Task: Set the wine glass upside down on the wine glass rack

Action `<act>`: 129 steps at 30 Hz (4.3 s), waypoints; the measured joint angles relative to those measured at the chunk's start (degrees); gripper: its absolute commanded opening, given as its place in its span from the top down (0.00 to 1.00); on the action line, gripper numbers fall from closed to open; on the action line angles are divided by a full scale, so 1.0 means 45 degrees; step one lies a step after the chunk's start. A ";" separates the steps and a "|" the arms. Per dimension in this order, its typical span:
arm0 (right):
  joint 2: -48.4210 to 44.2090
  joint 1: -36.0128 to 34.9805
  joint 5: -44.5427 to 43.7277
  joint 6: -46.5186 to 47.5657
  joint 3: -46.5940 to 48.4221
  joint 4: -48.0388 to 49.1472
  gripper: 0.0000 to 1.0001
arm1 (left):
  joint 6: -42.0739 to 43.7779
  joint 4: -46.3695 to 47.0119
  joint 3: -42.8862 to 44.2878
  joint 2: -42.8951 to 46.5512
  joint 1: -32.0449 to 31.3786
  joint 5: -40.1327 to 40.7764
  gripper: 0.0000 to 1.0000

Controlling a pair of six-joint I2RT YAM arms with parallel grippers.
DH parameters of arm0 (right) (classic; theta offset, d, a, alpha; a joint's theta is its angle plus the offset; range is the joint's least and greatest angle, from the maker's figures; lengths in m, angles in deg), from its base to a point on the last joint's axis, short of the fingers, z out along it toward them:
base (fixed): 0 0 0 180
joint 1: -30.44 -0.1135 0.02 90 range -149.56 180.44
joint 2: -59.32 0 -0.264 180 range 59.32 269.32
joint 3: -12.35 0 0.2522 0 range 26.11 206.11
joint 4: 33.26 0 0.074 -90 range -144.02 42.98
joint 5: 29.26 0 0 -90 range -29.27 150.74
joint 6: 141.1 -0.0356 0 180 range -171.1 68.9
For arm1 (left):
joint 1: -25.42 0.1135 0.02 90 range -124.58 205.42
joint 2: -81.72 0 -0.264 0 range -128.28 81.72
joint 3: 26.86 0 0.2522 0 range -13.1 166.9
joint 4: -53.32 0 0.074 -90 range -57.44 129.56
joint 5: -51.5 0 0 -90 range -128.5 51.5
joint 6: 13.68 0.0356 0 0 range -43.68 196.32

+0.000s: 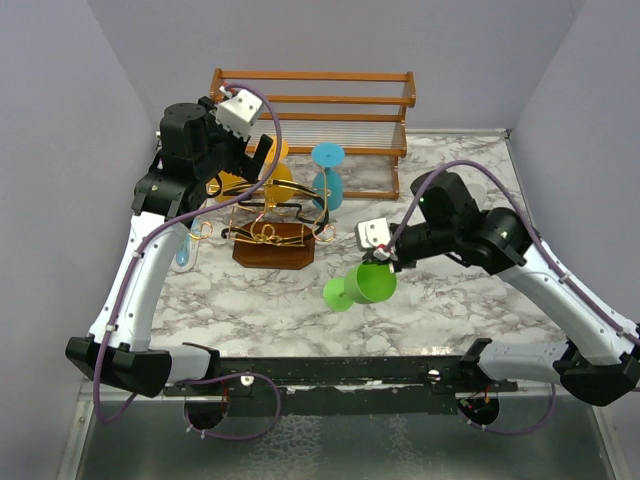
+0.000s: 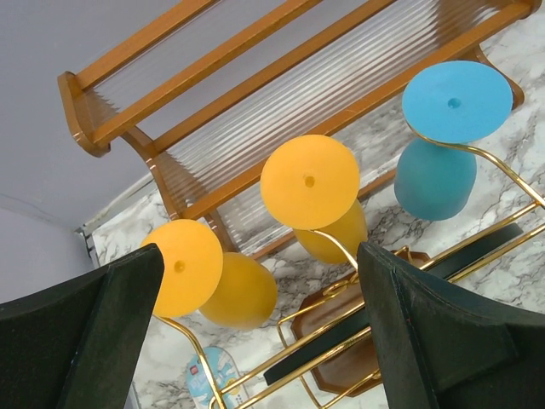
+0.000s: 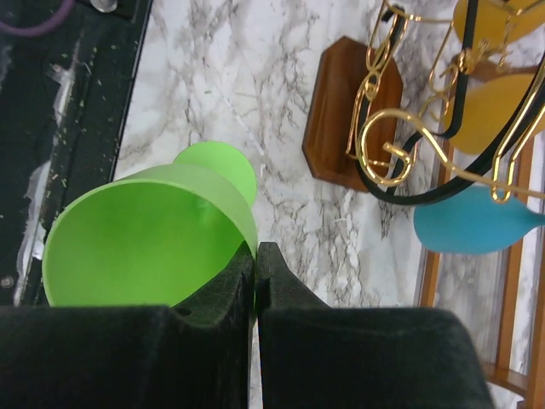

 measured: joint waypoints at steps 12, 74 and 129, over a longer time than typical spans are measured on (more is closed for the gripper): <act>-0.0107 0.0209 0.0933 -0.0797 0.2934 -0.0253 0.99 | -0.0262 0.0180 0.0000 -0.0078 0.0000 -0.0515 0.01; 0.1608 0.0602 -0.6305 -0.6591 0.4609 0.5795 0.99 | -1.2157 0.6931 -0.2506 -0.0962 0.0631 -0.9821 0.79; -0.1681 0.2433 -0.7140 -0.4605 0.1530 0.6596 0.26 | -0.1957 -0.0656 0.1166 -0.0209 0.0971 -0.8548 1.00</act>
